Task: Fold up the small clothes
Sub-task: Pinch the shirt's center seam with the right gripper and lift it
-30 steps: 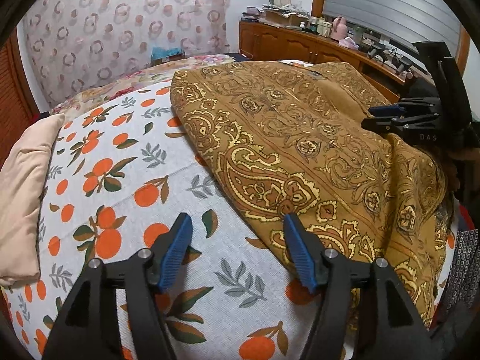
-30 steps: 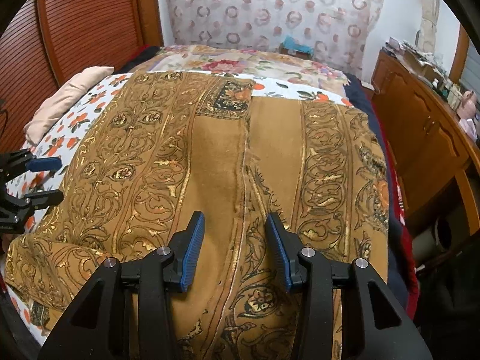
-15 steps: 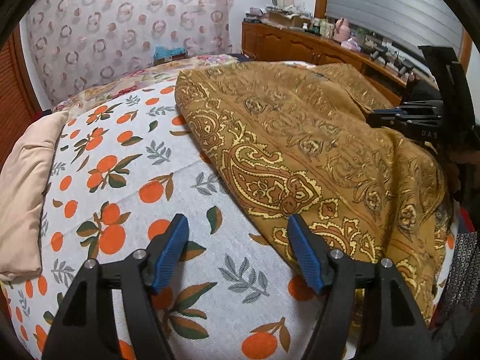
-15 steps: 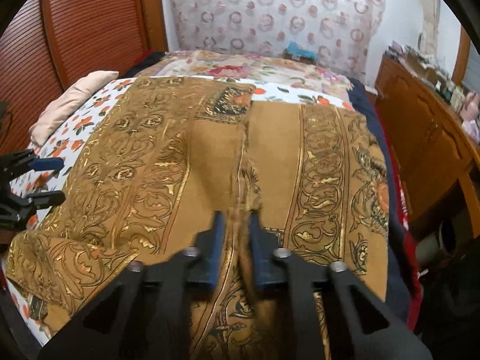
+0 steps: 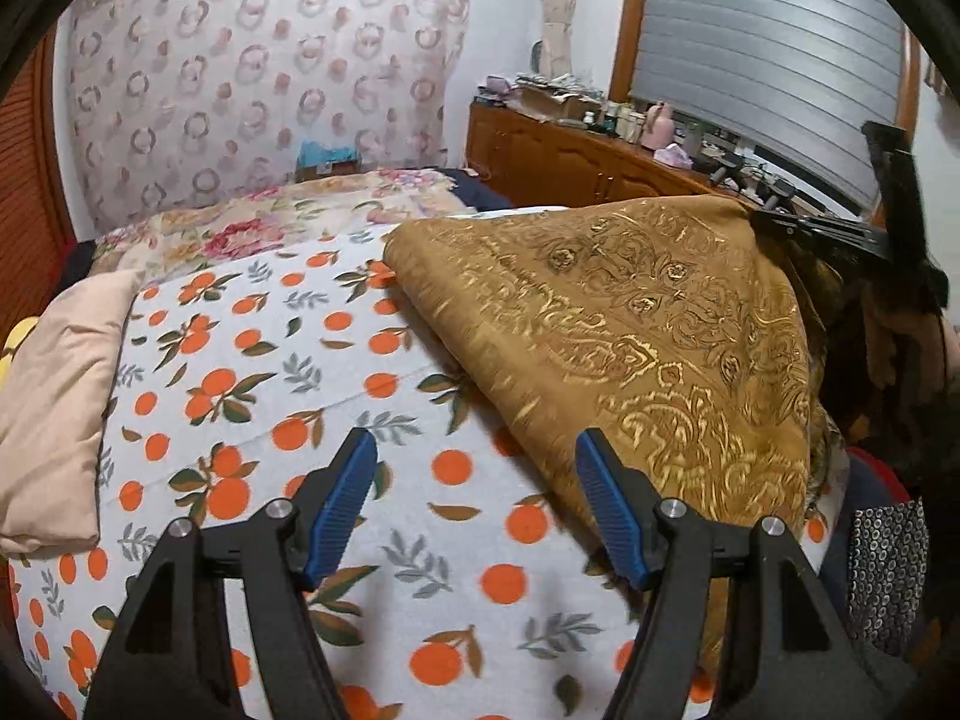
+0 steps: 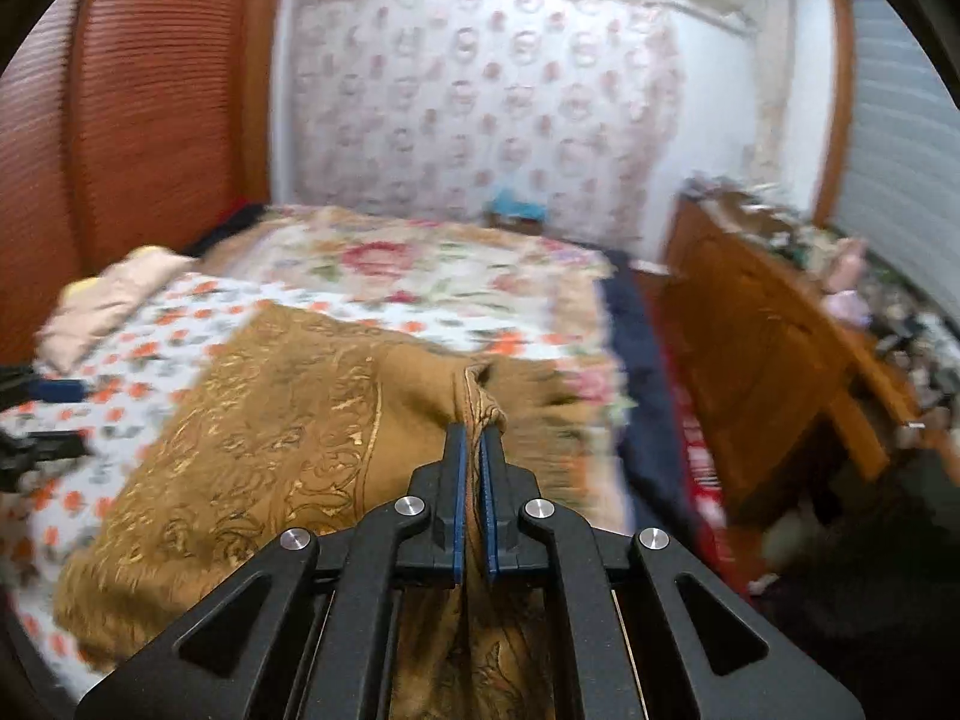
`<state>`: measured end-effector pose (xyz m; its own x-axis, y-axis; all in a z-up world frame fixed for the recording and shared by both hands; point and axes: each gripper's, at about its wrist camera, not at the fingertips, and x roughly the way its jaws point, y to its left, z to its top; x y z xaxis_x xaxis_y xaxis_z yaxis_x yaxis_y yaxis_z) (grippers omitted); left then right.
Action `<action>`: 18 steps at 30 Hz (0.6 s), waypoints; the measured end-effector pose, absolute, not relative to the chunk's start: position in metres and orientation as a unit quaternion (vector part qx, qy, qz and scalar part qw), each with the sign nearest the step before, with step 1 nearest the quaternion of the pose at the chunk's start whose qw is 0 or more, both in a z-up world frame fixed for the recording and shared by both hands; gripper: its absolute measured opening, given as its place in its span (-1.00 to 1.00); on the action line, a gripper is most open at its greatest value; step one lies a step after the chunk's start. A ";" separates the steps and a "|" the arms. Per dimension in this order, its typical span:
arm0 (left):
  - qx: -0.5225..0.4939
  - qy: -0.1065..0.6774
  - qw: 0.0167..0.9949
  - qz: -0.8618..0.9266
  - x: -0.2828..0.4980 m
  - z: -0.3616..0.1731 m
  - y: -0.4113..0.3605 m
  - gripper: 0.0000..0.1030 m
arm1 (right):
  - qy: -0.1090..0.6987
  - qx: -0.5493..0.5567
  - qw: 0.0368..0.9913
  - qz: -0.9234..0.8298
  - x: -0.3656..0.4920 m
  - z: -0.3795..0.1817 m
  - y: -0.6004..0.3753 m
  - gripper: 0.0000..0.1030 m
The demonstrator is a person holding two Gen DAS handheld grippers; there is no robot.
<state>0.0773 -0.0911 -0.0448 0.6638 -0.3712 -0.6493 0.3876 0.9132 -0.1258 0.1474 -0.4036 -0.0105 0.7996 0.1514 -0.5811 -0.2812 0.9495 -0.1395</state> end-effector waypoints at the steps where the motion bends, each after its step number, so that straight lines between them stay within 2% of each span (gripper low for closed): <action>1: 0.014 0.352 0.912 -0.211 0.076 -0.045 -0.094 0.34 | 0.300 -0.106 0.942 0.108 0.149 -0.010 -0.411 -0.97; 6: 0.016 0.354 0.910 -0.213 0.075 -0.048 -0.101 0.34 | 0.342 -0.103 0.929 0.098 0.144 -0.029 -0.431 -0.87; 9: 0.013 0.356 0.910 -0.214 0.073 -0.051 -0.104 0.34 | 0.357 -0.110 0.924 0.082 0.132 -0.042 -0.437 -0.56; 11: 0.014 0.357 0.909 -0.214 0.072 -0.053 -0.107 0.34 | 0.363 -0.096 0.923 0.084 0.120 -0.046 -0.443 -0.49; 13: 0.015 0.358 0.908 -0.218 0.069 -0.054 -0.111 0.34 | 0.365 -0.088 0.923 0.087 0.107 -0.049 -0.448 -0.33; 18: 0.021 0.358 0.906 -0.224 0.066 -0.056 -0.122 0.34 | 0.387 -0.070 0.914 0.101 0.083 -0.066 -0.453 -0.25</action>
<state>0.0661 -0.1224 -0.0555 0.6429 -0.3917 -0.6581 0.4212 0.8985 -0.1234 0.0832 -0.4526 -0.0663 0.6797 0.1313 -0.7217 -0.2391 0.9698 -0.0488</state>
